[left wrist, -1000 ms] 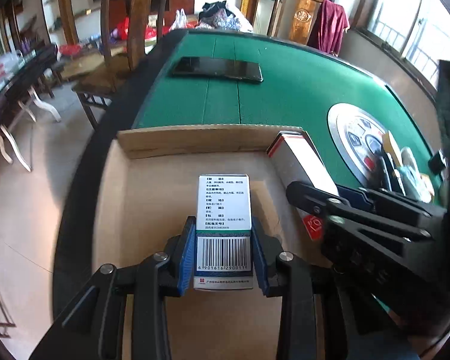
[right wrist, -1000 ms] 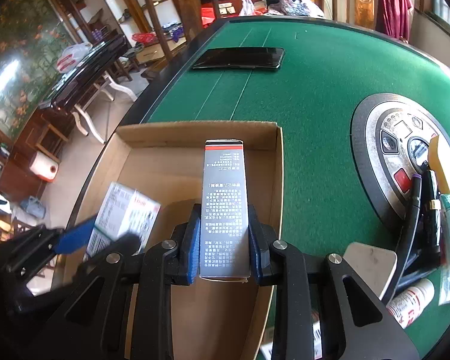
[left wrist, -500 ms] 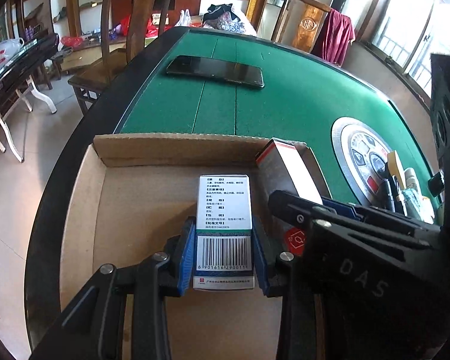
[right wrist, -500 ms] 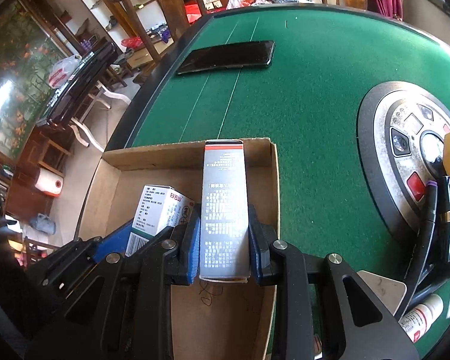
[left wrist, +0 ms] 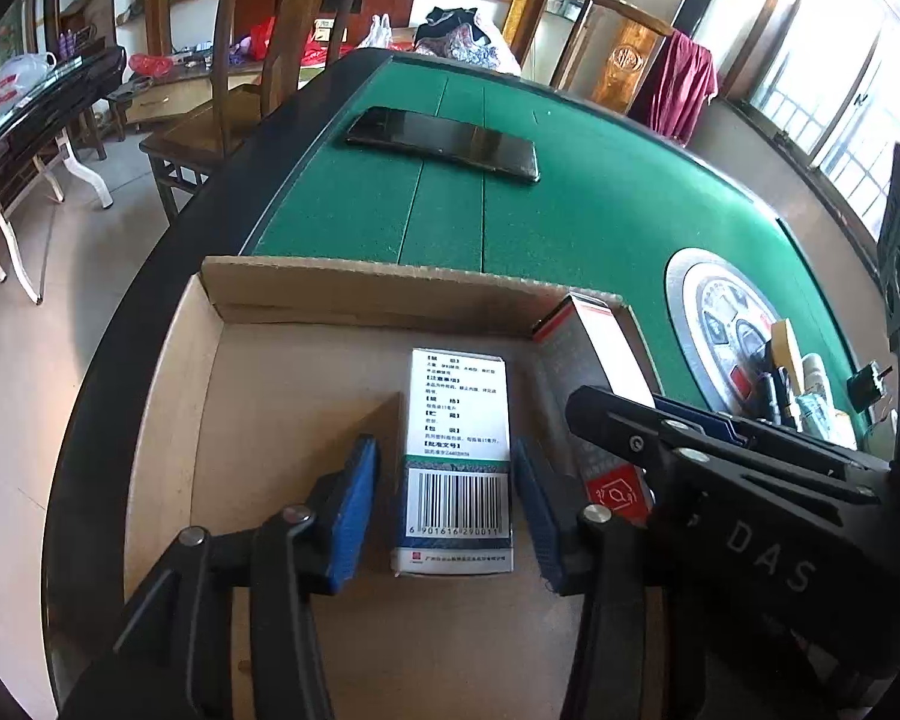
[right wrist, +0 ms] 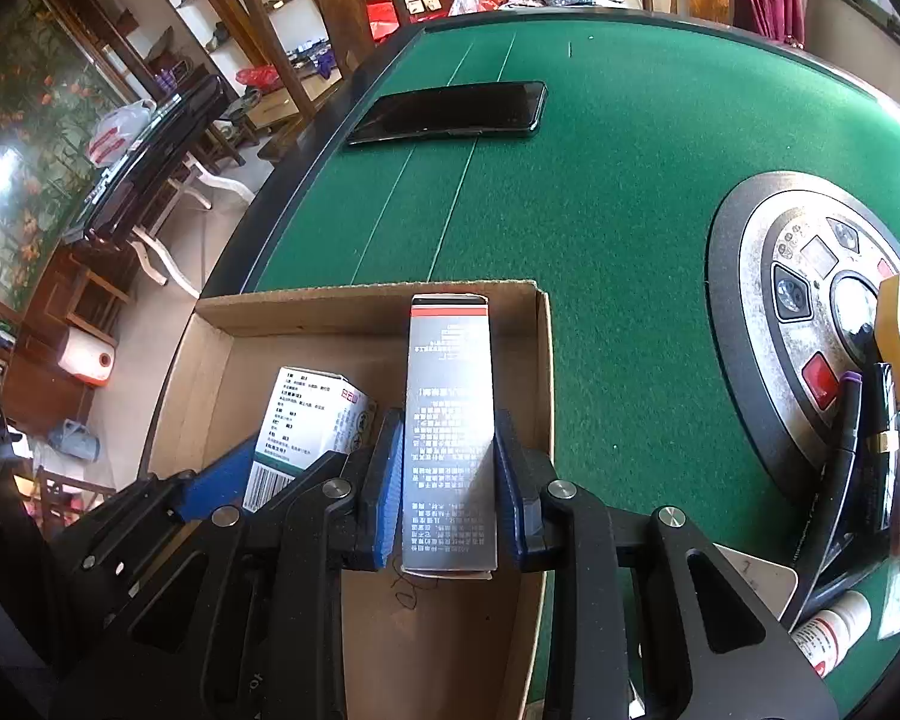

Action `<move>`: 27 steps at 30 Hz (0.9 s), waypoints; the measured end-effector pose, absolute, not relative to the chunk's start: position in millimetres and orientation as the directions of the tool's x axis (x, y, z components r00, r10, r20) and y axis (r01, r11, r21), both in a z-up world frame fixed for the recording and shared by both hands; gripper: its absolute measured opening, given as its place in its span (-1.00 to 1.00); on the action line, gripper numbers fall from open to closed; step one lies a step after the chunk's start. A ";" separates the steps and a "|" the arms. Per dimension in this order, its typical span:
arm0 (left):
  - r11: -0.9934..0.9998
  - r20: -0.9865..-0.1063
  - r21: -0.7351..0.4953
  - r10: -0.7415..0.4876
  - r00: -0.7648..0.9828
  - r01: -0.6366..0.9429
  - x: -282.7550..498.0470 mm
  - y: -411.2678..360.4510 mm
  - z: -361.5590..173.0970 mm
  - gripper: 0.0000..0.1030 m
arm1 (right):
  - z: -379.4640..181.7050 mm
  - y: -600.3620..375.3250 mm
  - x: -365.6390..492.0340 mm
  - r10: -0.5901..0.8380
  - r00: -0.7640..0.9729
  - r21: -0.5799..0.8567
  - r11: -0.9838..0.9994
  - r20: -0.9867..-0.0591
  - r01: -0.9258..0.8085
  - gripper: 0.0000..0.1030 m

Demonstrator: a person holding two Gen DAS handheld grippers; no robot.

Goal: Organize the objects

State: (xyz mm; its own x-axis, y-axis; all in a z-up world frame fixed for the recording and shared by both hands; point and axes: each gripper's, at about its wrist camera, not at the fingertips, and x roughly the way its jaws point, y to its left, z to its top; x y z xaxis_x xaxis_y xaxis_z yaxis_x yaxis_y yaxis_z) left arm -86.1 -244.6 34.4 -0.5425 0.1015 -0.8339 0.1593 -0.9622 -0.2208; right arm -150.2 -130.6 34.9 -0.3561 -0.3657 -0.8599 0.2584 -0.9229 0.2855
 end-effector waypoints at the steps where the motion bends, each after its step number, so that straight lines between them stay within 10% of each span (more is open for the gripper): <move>1: -0.961 -0.833 -0.225 0.104 -0.543 0.160 -85.7 -245.2 35.3 -0.02 | 35.3 -129.6 -149.6 -0.370 -0.355 0.290 -0.921 -0.859 0.259 -0.46; 18: -0.960 -0.825 -0.232 0.108 -0.555 0.157 -77.3 -246.0 41.8 0.13 | 41.2 -112.1 -142.9 -0.441 -0.366 0.375 -0.896 -0.820 0.239 -0.46; 27: -0.976 -0.770 -0.216 0.190 -0.609 -0.031 -42.2 -216.9 67.3 0.13 | 102.9 -65.1 -68.8 -0.460 -0.634 0.258 -0.884 -0.622 0.389 -0.47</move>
State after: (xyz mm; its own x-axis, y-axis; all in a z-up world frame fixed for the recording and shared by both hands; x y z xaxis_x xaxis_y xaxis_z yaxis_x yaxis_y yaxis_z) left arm -42.2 -216.9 67.3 -0.6091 0.1900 -0.7700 -0.0312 -0.9759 -0.2161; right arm -68.8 -65.1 102.9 -0.6337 -0.4604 -0.6216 0.3892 -0.8842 0.2582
